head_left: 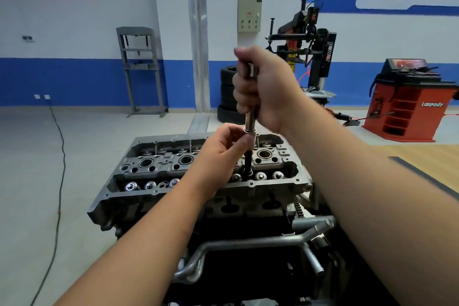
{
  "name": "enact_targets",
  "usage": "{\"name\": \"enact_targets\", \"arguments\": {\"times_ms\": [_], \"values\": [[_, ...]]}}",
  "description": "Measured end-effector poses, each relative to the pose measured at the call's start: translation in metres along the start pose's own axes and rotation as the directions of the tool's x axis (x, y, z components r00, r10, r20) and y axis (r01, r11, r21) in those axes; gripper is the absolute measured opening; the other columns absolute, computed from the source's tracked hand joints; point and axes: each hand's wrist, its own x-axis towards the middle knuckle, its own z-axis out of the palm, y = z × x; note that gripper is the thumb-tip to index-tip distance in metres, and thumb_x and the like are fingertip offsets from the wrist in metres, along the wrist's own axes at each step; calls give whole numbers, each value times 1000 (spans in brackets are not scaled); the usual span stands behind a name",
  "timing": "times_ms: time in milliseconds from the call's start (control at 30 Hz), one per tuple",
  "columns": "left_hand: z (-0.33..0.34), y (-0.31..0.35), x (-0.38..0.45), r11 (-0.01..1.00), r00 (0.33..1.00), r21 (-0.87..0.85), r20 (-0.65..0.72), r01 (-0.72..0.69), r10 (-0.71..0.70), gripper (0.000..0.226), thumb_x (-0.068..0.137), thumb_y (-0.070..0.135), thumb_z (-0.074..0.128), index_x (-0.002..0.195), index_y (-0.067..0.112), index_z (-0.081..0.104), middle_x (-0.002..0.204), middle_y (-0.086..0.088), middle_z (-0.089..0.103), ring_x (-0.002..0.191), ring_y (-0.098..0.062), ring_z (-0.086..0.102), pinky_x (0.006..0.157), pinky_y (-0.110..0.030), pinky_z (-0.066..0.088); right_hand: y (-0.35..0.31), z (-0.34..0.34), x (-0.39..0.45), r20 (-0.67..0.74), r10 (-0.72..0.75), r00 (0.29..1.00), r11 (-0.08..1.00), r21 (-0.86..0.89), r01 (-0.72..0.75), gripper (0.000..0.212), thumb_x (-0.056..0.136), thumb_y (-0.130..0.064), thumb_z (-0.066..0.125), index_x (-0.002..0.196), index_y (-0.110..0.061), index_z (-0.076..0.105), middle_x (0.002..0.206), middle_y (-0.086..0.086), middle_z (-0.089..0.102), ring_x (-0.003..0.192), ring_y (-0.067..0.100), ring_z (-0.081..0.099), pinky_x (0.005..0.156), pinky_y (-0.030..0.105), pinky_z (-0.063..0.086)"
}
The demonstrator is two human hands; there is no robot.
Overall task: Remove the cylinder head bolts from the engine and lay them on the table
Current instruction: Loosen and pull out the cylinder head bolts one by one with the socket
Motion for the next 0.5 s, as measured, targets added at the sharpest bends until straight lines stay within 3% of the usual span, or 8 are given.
{"name": "enact_targets", "arguments": {"times_ms": [67, 133, 233, 300, 333, 400, 433, 500], "values": [[-2, 2, -2, 1000, 999, 3, 35, 15, -15, 17, 97, 53, 52, 103, 54, 68, 104, 14, 76, 96, -1, 68, 79, -22, 49, -8, -11, 3, 140, 68, 988, 998, 11, -70, 43, 96, -31, 47, 55, -21, 39, 47, -6, 23, 46, 15, 15, 55, 33, 12], [-2, 3, -2, 1000, 995, 17, 97, 24, -26, 23, 103, 51, 46, 109, 52, 68, 112, 14, 76, 104, -5, 71, 86, -33, 49, -7, -11, 3, 113, 69, 991, 997, 27, -73, 40, 96, -30, 47, 58, -21, 41, 47, -6, 26, 45, 14, 17, 53, 31, 15], [1, 3, 1, 999, 994, 36, 104, 15, -19, 24, 109, 40, 48, 114, 32, 70, 107, 9, 77, 95, -4, 72, 84, -34, 49, 10, 9, -3, -178, -73, 981, 997, -20, 70, 33, 97, -29, 52, 66, -19, 49, 50, -6, 42, 44, 12, 33, 51, 29, 30], [2, 2, 3, 999, 997, 37, 82, 1, -4, 18, 108, 34, 54, 112, 28, 71, 101, 11, 78, 91, 0, 71, 81, -25, 52, 24, 23, -8, -369, -232, 900, 972, -132, 196, 32, 99, -35, 51, 71, -20, 54, 53, -12, 47, 48, 7, 42, 55, 26, 37], [3, 2, 3, 1000, 997, 30, 72, -8, 6, 13, 106, 32, 58, 109, 30, 71, 98, 13, 78, 88, 1, 70, 79, -22, 52, 27, 25, -9, -399, -252, 882, 968, -123, 221, 33, 100, -37, 50, 72, -20, 55, 53, -13, 47, 49, 5, 42, 54, 25, 37], [4, -1, 4, 999, 999, 27, 38, -22, 21, 8, 100, 40, 66, 102, 33, 70, 92, 10, 77, 87, -5, 71, 80, -29, 55, 22, 20, -5, -326, -180, 928, 983, -28, 181, 37, 99, -37, 49, 67, -19, 53, 51, -9, 42, 44, 8, 36, 49, 26, 32], [3, -3, 5, 999, 1000, 25, 16, -22, 22, 12, 96, 46, 68, 99, 35, 69, 93, 6, 77, 90, -13, 72, 83, -35, 56, 16, 13, -1, -201, -109, 974, 994, -16, 108, 40, 98, -37, 49, 62, -20, 50, 49, -7, 38, 42, 11, 31, 47, 27, 29], [0, -6, 5, 1000, 1000, 18, 11, -16, 16, 15, 91, 56, 63, 95, 43, 70, 98, 5, 77, 96, -17, 72, 80, -28, 53, 4, -2, 4, 81, 28, 996, 998, -52, -24, 42, 93, -39, 52, 56, -21, 42, 47, -7, 28, 43, 14, 21, 48, 27, 22]]}}
